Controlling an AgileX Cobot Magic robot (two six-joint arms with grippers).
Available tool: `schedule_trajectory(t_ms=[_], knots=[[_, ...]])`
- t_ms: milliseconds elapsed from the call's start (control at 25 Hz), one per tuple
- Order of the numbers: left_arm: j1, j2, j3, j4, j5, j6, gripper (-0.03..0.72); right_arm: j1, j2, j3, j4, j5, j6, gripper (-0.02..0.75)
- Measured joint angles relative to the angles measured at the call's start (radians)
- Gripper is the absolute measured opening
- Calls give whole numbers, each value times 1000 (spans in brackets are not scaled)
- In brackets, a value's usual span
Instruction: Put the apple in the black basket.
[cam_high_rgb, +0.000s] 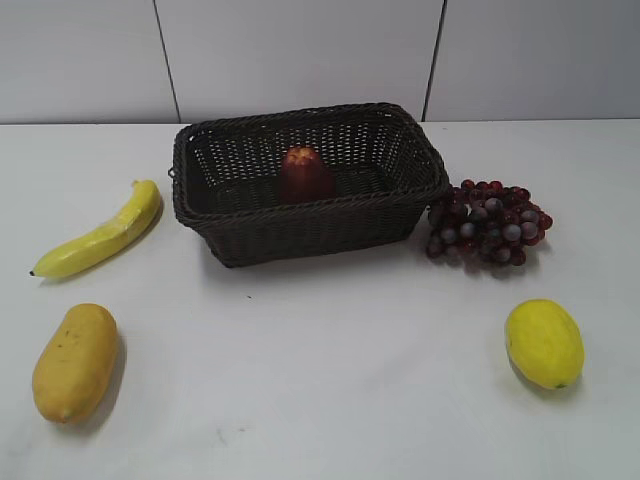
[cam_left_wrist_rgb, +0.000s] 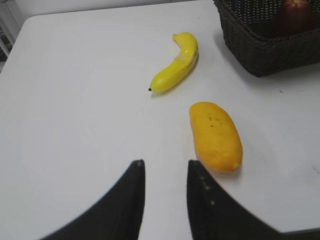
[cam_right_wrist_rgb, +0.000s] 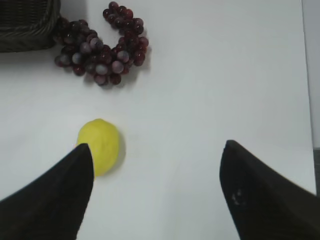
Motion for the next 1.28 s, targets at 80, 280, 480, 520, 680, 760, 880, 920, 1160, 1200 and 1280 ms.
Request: schedule_trajectory(t_ms=[80, 280, 480, 520, 680, 760, 880, 920, 1160, 1200, 1280], knots=[[0, 0, 0, 0, 0, 0, 223, 0, -127, 66, 10, -13, 0, 594], [0, 0, 0, 0, 0, 0, 223, 0, -449, 184, 13, -22, -11, 594], [0, 0, 0, 0, 0, 0, 223, 0, -643, 285, 13, 64, -19, 594], [0, 0, 0, 0, 0, 0, 223, 0, -669, 307, 13, 71, -26, 594], [0, 0, 0, 0, 0, 0, 223, 0, -705, 385, 33, 76, -64, 594], [0, 0, 0, 0, 0, 0, 223, 0, -705, 423, 51, 58, -72, 594], [0, 0, 0, 0, 0, 0, 223, 0, -705, 456, 80, 14, -109, 594], [0, 0, 0, 0, 0, 0, 223, 0, -705, 459, 83, 11, -125, 594], [0, 0, 0, 0, 0, 0, 223, 0, -705, 462, 86, 5, -133, 593], [0, 0, 0, 0, 0, 0, 223, 0, -705, 462, 86, 5, -135, 593], [0, 0, 0, 0, 0, 0, 223, 0, -705, 462, 86, 5, -136, 593]])
